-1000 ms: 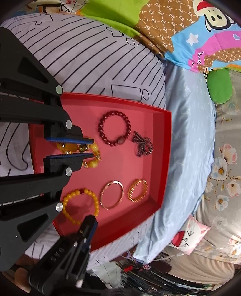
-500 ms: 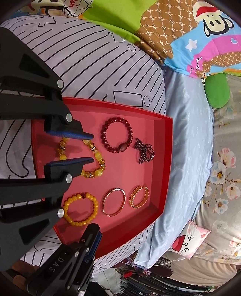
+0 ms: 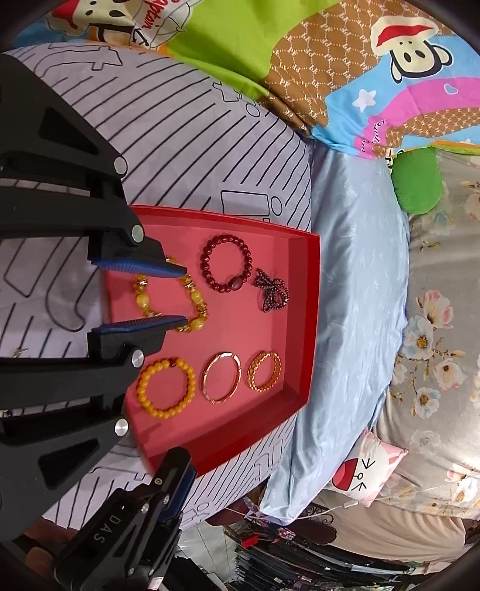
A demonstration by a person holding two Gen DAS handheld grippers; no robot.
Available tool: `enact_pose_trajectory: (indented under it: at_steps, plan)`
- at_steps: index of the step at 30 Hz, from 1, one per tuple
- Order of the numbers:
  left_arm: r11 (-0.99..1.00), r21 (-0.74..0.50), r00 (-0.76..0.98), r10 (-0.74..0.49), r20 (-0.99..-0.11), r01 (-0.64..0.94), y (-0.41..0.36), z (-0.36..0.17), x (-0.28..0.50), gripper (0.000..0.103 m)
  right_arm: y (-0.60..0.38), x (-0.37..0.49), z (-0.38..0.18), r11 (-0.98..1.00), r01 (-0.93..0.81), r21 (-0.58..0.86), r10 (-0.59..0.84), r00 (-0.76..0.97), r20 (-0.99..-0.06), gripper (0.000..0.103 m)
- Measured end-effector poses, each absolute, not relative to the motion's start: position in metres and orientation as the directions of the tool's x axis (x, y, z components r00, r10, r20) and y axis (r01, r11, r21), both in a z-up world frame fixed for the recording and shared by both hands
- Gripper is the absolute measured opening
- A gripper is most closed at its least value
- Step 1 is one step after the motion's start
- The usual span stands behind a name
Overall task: Organize jewelry
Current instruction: 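Carry both yellow bracelets into the red tray and open both tools, then move both open tools from the tray to the rings and black bracelet, then grasp the gold ring with the left tool while the right tool grasps the black-and-gold bead bracelet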
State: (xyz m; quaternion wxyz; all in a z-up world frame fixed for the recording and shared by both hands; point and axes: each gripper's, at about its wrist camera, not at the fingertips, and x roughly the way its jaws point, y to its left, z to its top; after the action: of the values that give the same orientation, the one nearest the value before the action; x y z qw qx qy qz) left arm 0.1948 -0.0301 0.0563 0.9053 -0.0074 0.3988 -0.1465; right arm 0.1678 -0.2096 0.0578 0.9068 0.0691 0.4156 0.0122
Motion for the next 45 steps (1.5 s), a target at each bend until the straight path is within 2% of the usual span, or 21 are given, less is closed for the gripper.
enact_pose_trajectory:
  at_steps: [5,25,34,45]
  plan:
    - [0.957,-0.133,0.637,-0.273,-0.721,0.259,-0.026,0.058,0.174,0.024,-0.21,0.144,0.059,0.99,0.033,0.134,0.081,0.651,-0.755,0.023]
    - [0.956,-0.136,0.575,-0.267,-0.773,0.261,-0.01,0.029,0.088,0.024,-0.194,0.053,0.032,0.993,-0.005,0.121,0.1,0.589,-0.802,0.023]
    - [0.954,-0.142,0.552,-0.269,-0.789,0.262,-0.005,0.019,0.065,0.024,-0.184,0.036,0.016,0.994,-0.017,0.111,0.102,0.559,-0.823,0.023]
    - [0.95,-0.15,0.535,-0.279,-0.797,0.272,-0.004,0.012,0.046,0.03,-0.175,0.032,0.008,0.995,-0.031,0.097,0.098,0.549,-0.83,0.023]
